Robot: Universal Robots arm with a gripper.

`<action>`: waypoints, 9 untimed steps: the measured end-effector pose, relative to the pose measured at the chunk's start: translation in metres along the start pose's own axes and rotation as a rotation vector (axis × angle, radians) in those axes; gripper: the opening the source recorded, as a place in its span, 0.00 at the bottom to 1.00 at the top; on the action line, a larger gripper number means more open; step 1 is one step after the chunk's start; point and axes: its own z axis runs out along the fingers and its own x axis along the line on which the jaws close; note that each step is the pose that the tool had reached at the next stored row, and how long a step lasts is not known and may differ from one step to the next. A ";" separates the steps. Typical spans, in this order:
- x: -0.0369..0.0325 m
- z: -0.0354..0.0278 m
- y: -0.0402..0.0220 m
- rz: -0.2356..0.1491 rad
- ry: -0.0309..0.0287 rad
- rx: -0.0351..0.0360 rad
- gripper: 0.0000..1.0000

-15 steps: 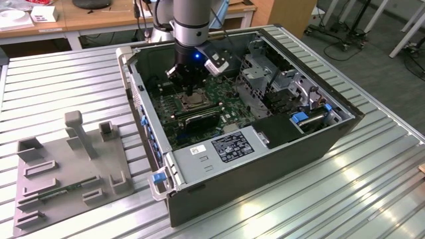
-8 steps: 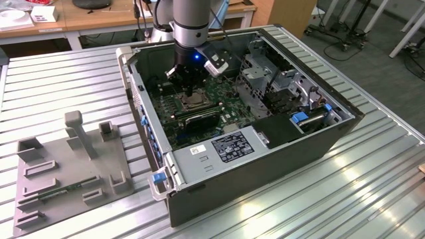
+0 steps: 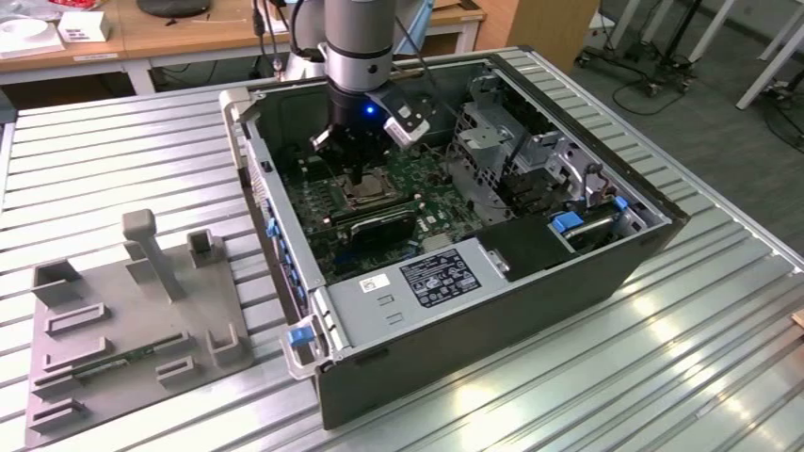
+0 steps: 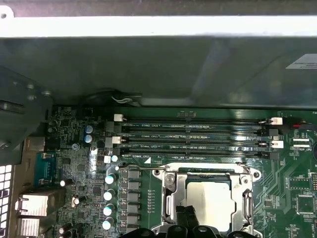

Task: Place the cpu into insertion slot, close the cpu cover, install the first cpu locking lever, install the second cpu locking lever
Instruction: 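Close the cpu cover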

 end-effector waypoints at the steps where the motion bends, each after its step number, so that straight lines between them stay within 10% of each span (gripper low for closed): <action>1: 0.0001 0.0007 0.0000 0.000 0.0000 0.0000 0.10; 9: 0.0010 0.0027 -0.0001 0.000 -0.0001 -0.0001 0.10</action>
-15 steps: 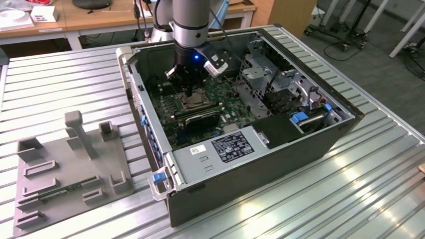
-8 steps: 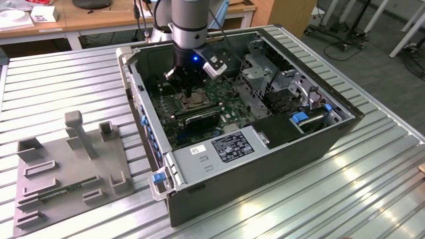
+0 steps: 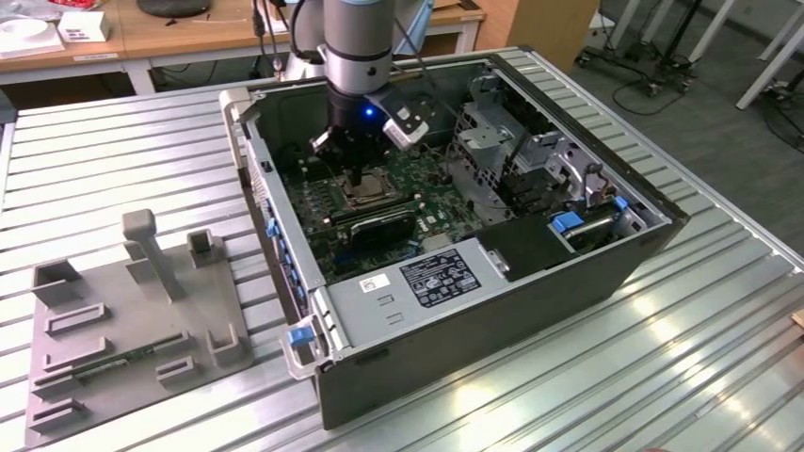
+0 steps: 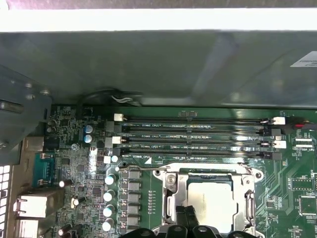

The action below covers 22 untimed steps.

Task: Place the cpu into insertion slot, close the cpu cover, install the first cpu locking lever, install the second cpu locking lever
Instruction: 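Close the cpu cover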

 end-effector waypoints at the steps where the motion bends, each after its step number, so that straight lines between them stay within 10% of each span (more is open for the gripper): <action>1: 0.0003 0.0006 -0.0001 0.000 0.0000 0.0000 0.10; 22: 0.0057 0.0112 -0.0007 0.000 -0.0018 -0.0035 0.10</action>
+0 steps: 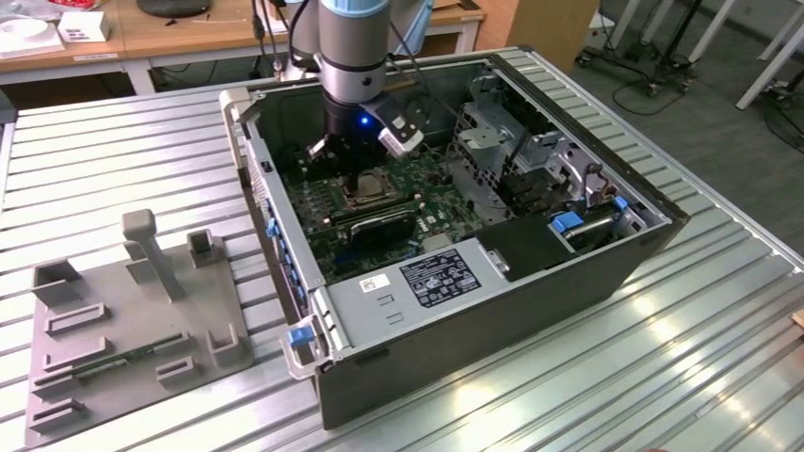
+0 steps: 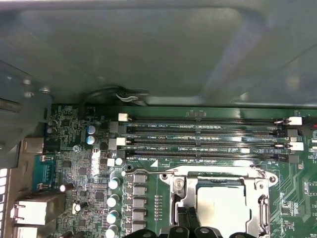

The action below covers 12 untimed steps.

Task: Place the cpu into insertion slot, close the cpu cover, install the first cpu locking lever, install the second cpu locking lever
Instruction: 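Close the cpu cover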

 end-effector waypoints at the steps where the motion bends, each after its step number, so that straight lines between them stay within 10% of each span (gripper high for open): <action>1: 0.0001 0.0005 -0.0001 0.000 -0.0007 -0.0011 0.10; 12: 0.0005 0.0048 -0.0003 0.000 -0.0007 -0.0013 0.10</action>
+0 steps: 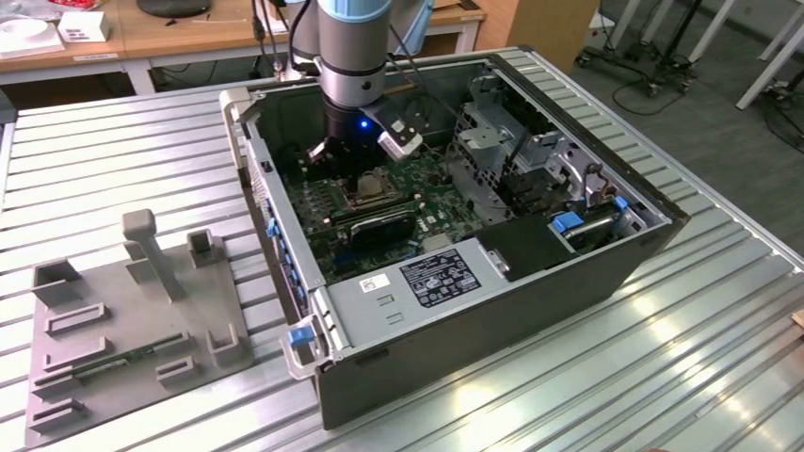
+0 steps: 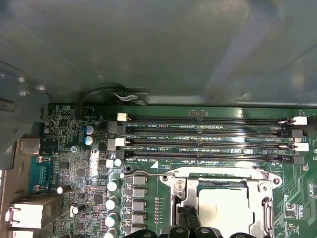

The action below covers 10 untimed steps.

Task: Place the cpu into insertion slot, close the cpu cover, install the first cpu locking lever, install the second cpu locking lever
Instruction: 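Close the cpu cover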

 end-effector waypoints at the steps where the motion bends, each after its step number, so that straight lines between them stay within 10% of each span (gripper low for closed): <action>1: 0.0000 0.0000 0.0000 0.000 0.0000 0.0001 0.10; 10: 0.0001 0.0020 -0.0002 0.000 0.0000 -0.0001 0.10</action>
